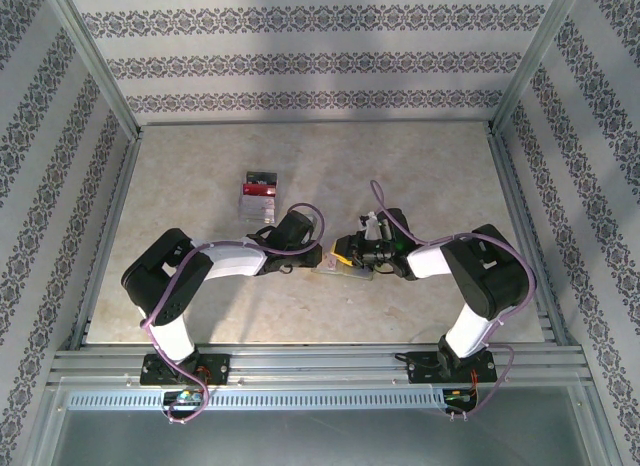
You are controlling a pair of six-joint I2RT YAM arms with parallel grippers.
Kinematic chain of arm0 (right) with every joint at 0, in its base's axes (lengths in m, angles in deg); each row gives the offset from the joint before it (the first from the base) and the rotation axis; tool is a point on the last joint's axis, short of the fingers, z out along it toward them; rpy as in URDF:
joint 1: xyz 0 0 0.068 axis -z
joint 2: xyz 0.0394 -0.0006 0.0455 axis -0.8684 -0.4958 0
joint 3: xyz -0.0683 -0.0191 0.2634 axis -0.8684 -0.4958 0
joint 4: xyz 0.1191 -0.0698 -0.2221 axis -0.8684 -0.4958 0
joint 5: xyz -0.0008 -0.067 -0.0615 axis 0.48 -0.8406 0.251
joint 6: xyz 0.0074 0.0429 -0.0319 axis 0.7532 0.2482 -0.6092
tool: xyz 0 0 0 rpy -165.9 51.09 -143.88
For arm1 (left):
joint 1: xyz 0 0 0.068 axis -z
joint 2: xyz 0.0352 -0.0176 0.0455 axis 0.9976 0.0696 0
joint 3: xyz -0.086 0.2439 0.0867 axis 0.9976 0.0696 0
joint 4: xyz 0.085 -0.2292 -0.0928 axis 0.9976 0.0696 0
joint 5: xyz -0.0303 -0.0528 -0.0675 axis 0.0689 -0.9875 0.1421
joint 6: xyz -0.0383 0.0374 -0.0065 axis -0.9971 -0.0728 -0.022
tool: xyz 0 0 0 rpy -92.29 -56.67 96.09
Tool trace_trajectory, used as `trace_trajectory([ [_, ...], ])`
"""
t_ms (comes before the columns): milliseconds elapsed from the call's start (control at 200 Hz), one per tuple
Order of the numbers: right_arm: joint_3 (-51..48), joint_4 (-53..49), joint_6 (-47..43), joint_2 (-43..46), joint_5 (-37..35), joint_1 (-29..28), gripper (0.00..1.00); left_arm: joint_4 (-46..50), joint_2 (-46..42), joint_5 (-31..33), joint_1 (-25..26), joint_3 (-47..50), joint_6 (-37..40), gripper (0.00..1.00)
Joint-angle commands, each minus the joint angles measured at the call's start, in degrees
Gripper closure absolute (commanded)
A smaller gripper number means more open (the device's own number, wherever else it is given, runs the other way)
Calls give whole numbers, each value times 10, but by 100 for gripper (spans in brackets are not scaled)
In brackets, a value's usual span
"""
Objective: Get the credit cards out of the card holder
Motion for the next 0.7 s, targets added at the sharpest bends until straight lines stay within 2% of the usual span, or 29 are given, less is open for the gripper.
trace_trajectory([
  [0,-6,64,15,16,38,6,77,26,19,2,7,-5,-9,84],
  [105,-11,77,21,16,40,13,80,35,19,2,6,-9,-9,84],
  [195,-12,85,25,14,44,17,81,38,17,1,6,-11,-8,77],
  [315,-9,92,28,5,45,15,80,31,16,-6,7,-9,-5,77],
  [515,4,124,40,-30,35,-2,72,14,27,-30,7,-9,-15,79],
  [695,5,148,51,-53,32,-9,73,16,22,-27,7,-9,-14,80],
])
